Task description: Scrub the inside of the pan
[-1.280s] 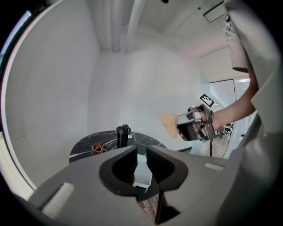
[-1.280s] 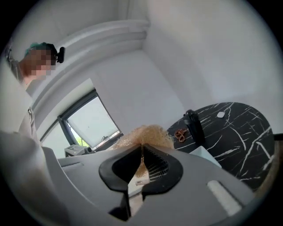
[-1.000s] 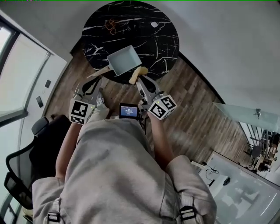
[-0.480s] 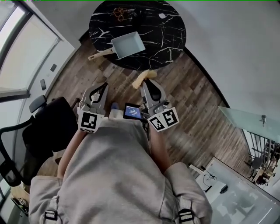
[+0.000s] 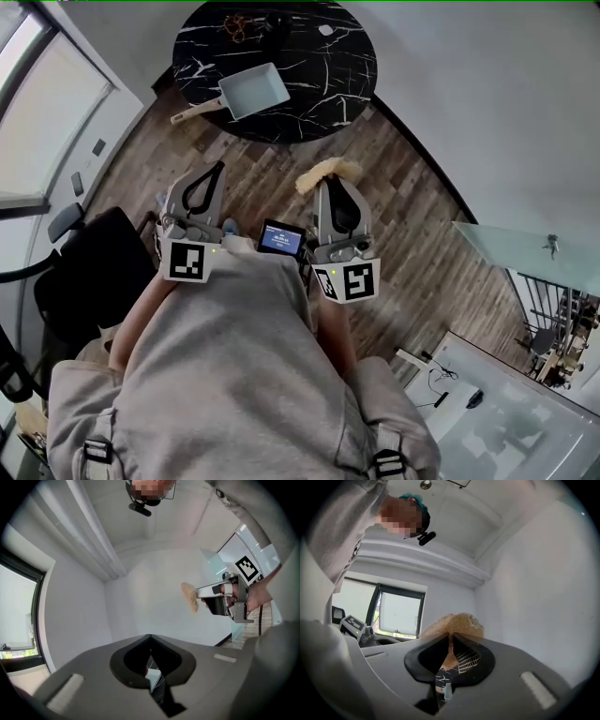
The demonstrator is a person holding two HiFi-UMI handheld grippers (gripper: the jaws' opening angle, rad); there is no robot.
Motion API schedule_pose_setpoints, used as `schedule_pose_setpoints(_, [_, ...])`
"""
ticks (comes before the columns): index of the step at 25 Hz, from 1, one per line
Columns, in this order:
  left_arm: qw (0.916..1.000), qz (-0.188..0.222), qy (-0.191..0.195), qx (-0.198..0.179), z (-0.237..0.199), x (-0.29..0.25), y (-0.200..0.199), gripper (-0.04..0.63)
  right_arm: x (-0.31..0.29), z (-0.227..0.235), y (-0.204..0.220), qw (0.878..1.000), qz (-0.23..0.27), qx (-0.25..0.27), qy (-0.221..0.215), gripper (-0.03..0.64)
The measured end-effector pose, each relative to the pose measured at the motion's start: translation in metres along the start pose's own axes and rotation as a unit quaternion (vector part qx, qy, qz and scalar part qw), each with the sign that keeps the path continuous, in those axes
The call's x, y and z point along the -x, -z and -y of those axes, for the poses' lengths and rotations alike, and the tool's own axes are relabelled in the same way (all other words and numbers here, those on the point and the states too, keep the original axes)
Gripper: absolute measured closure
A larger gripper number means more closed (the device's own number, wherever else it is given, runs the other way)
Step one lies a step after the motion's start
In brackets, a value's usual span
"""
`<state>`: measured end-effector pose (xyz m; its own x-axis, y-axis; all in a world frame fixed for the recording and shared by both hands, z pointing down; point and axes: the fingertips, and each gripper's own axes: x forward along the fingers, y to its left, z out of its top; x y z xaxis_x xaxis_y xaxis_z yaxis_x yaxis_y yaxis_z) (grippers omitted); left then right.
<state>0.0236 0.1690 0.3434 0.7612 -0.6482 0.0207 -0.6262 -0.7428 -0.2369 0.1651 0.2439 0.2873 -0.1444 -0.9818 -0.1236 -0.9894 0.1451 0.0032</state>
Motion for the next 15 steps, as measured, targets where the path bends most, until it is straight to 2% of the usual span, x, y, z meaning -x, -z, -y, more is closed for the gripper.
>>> schedule_pose_setpoints(6, [1.0000, 0.001, 0.004, -0.002, 0.004, 0.003, -0.001, 0.594, 0.005, -0.007, 0.008, 0.999, -0.012, 0.030, 0.005, 0.568])
schedule_pose_setpoints(9, [0.9999, 0.007, 0.006, -0.007, 0.004, 0.005, -0.005, 0.595, 0.009, -0.006, 0.008, 0.999, -0.011, 0.030, 0.006, 0.569])
schedule_pose_setpoints(15, [1.0000, -0.003, 0.007, 0.005, 0.004, 0.009, 0.001, 0.595, 0.008, -0.010, 0.013, 0.999, -0.014, 0.029, 0.007, 0.569])
